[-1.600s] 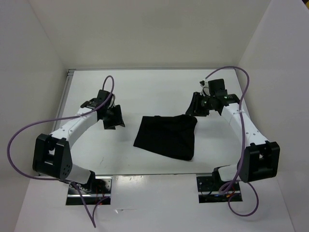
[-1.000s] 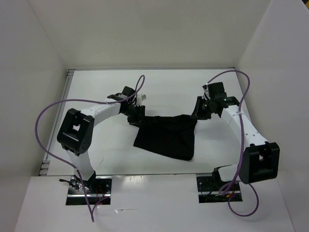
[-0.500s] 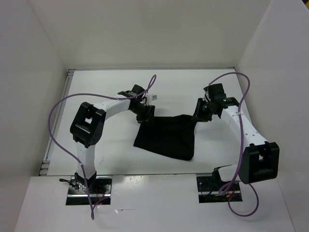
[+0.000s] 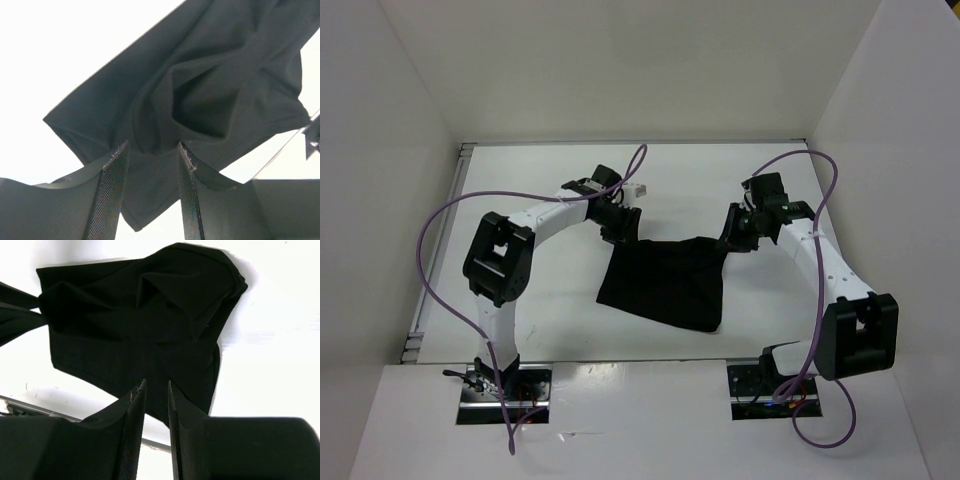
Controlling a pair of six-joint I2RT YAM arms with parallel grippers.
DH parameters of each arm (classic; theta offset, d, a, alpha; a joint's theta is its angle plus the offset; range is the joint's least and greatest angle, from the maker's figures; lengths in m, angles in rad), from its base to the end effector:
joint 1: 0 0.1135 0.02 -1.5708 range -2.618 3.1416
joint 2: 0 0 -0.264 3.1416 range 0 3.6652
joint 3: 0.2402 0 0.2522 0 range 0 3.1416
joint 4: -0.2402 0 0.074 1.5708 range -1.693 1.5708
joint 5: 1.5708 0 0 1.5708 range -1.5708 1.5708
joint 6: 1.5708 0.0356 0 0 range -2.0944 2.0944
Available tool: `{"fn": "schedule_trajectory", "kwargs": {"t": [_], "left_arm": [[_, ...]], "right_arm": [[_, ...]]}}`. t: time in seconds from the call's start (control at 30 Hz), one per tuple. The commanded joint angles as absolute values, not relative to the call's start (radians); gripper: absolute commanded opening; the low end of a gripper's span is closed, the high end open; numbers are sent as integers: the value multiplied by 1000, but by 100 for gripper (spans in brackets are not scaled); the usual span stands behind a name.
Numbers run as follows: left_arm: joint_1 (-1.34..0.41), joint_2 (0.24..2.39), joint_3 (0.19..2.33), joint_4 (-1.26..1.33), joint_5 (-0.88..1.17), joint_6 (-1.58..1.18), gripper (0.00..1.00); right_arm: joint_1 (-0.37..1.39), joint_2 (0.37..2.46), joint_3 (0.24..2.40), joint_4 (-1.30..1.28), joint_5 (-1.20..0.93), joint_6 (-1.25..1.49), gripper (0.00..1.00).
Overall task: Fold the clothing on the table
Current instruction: Flatten the skirt out
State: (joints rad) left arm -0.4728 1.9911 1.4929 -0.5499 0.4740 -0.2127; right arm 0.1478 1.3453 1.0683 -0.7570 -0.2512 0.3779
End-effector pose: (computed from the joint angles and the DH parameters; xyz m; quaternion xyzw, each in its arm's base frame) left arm 0.3704 -0.2077 0.1986 0.1819 0.9232 -0.2980 0.1603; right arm 0.2642 0.0483 0.2683 0.0768 0.9541 0.1850 0.2227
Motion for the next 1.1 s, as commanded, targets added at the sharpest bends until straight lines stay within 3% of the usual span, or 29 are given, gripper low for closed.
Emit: {"fn": "schedule_trajectory", "kwargs": {"t": [0.0,0.37,0.43,0.47,0.5,0.53,0.77,0.9,1.07], "left_arm": [[-472,1959,1496,-551,422,-152,50],[-482,1988,1486,-508,600,-75,50],[-482,2000,1486,-508,636,-57,46],[-482,2000,1496,-518,650,-46,37],[-482,2014,1496,-528,650,-46,37],[-482,2023,1496,-528,650,-46,28],[-463,2027,1555,-517,650,-87,0],[-437,1931,1660,-470,671,-150,0],[-344,1985,1823,-427,401,-279,0]], "right_arm": [[143,1342,1062,-772,-262,385,29],[143,1351,1083,-772,-262,394,29],[143,1361,1092,-772,-262,403,29],[143,1361,1092,-772,-262,403,29],[143,1361,1092,-772,-253,403,29],[143,1361,1092,-772,-253,403,29],[143,1361,1111,-772,-253,413,29],[143,1361,1111,-761,-253,423,29],[143,1370,1111,-741,-274,434,29]]}}
